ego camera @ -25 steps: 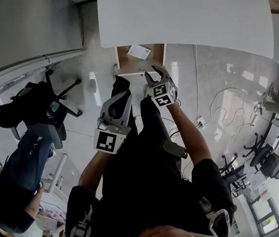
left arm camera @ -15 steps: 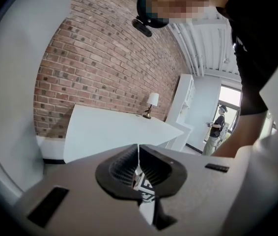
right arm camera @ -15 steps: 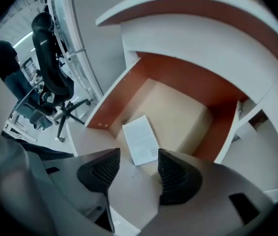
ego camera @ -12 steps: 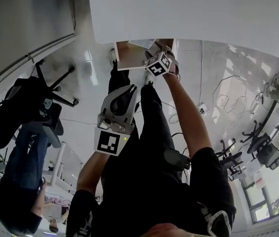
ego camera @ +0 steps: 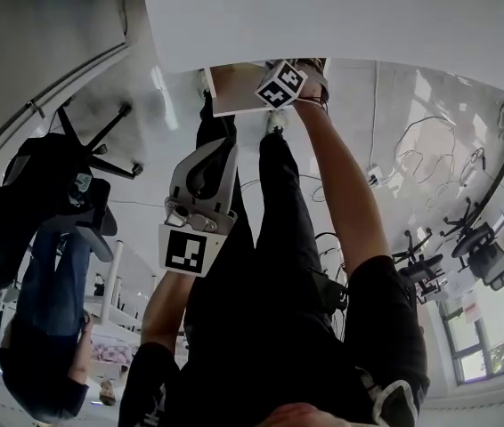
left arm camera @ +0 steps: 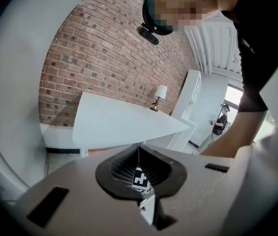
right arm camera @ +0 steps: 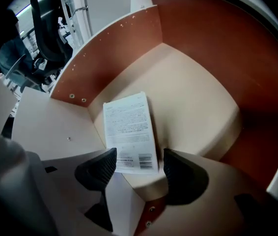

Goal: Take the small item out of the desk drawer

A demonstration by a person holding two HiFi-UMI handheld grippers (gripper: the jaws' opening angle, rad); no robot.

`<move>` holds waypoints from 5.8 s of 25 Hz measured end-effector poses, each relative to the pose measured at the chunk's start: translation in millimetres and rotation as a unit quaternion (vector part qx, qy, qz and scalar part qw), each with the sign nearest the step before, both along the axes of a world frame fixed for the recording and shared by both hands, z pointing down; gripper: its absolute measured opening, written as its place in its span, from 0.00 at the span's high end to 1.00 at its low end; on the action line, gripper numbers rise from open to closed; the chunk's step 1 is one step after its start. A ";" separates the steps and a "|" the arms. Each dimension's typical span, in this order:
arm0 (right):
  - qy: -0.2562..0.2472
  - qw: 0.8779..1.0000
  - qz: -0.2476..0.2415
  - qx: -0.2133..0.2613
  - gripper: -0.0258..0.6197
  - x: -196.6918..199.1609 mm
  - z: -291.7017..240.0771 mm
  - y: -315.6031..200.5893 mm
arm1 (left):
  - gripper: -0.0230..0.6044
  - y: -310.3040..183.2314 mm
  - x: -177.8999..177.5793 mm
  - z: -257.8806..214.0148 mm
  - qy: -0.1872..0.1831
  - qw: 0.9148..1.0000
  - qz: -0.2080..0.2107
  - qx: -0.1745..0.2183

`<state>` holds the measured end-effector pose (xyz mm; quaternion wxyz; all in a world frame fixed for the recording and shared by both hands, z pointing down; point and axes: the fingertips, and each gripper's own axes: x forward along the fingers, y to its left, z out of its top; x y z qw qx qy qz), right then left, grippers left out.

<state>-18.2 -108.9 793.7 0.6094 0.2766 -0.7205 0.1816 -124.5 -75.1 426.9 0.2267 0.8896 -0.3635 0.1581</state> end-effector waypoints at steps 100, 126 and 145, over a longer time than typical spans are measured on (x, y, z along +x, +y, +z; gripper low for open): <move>-0.197 0.952 0.085 0.220 0.80 120.9 -291.3 63.0 | 0.86 28.0 91.1 148.6 -0.246 0.962 0.073 -0.093; -0.382 0.806 0.249 0.377 0.90 93.6 -464.8 148.4 | 0.86 116.4 71.4 -98.2 0.049 0.990 -0.070 0.111; -0.374 0.812 0.234 0.383 0.92 62.2 -472.3 153.9 | 0.86 118.9 55.8 -96.8 0.062 0.990 -0.054 0.114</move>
